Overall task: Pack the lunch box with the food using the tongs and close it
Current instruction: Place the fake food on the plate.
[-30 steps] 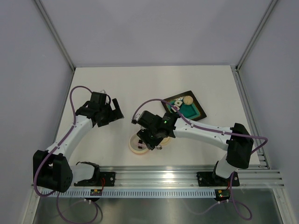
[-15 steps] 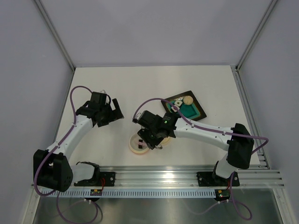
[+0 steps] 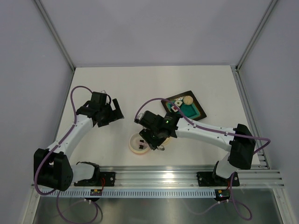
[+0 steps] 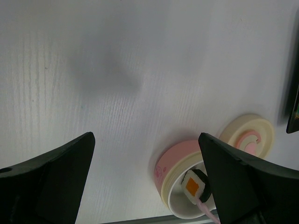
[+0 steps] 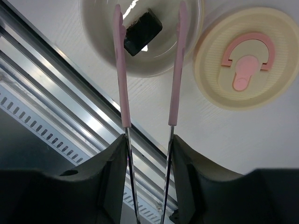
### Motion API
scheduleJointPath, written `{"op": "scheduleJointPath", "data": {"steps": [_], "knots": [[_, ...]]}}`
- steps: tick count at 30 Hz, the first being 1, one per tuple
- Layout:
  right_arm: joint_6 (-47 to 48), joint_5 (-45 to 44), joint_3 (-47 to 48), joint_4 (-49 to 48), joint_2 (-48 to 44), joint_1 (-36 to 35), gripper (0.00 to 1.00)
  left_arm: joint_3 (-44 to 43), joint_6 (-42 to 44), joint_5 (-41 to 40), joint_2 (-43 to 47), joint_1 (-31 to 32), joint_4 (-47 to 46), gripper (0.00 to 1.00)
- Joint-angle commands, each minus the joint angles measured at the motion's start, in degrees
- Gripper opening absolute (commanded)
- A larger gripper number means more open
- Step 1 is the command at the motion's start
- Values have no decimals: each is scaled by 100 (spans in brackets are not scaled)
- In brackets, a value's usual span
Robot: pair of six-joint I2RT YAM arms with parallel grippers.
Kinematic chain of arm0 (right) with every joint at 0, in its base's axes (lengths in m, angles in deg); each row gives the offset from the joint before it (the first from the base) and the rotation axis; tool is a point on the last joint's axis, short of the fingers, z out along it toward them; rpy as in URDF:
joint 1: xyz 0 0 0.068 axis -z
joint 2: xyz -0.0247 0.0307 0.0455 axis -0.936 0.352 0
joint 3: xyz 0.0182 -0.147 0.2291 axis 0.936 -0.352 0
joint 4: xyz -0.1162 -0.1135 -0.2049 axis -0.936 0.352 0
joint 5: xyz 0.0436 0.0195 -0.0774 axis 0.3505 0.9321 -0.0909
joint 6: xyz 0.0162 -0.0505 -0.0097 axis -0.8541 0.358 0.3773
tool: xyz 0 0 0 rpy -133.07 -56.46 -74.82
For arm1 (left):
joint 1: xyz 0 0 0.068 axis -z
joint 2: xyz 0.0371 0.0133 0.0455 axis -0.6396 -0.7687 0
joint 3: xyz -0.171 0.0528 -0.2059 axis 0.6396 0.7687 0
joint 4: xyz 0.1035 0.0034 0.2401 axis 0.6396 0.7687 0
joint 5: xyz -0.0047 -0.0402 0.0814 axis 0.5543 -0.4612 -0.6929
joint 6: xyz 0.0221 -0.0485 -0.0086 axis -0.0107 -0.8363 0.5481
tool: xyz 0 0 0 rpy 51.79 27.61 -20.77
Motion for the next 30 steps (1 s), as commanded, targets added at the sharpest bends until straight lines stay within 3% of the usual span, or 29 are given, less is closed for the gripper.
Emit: {"op": "scheduleJointPath", "data": {"steps": [1, 23, 26, 30], "knots": [[-70, 14, 106, 140, -207, -51, 48, -121, 49, 82, -60, -25, -232, 98], [-448, 462, 422, 272, 303, -59, 48, -77, 102, 143, -69, -34, -294, 98], [-448, 436, 448, 263, 338, -68, 45, -59, 120, 117, -52, -25, -276, 98], [-448, 410, 492, 246, 285, -77, 29, -68, 111, 126, -52, -25, -276, 98]]}}
